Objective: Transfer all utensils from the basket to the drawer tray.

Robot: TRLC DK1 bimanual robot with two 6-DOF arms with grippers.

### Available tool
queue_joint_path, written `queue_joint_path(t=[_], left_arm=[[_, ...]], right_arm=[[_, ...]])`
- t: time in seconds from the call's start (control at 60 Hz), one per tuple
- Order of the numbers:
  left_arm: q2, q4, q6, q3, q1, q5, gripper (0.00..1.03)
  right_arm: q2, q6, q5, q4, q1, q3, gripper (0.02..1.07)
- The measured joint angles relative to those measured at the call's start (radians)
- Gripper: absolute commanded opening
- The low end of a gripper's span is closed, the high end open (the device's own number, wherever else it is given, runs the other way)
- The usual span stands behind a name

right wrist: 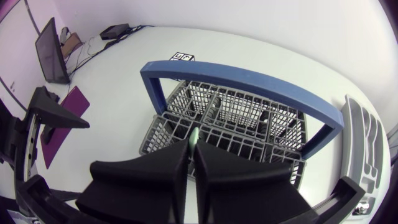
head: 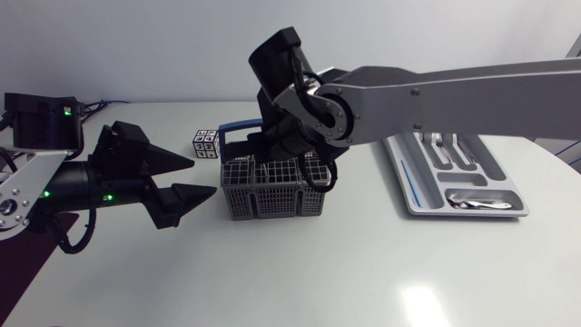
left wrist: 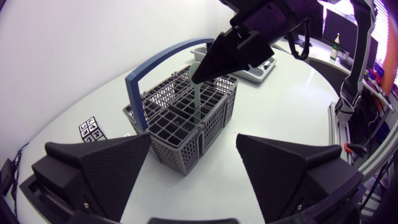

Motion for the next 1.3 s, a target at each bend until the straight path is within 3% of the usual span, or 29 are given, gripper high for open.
queue_joint_path(t=[0.483,0.783,0.967,1.083,1.3], left_arm=[[-0.056,-0.045,0.000,-0.002,-0.006,-0.005,0.96],[-0.067,-0.090,0.000,-0.002,-0.011,-0.032,0.96],[-0.065,-0.114,0.000,-0.001,-0.011,-0.054,0.96],[-0.045,-0.133,-0.002,0.006,-0.011,-0.054,0.96],[-0.012,-0.164,-0.008,0.028,-0.011,-0.058,0.96]], right_arm=[[-0.171,-0.233,-0.024,0.016,0.053,-0.071,0.08],[-0.380,-0.239,-0.031,0.019,0.021,-0.181,0.08],[-0.489,-0.231,-0.032,-0.048,-0.075,-0.249,0.08],[-0.537,-0.209,-0.082,-0.126,-0.178,-0.261,0.08],[-0.557,-0.216,-0.209,-0.251,-0.494,-0.282,0.08]])
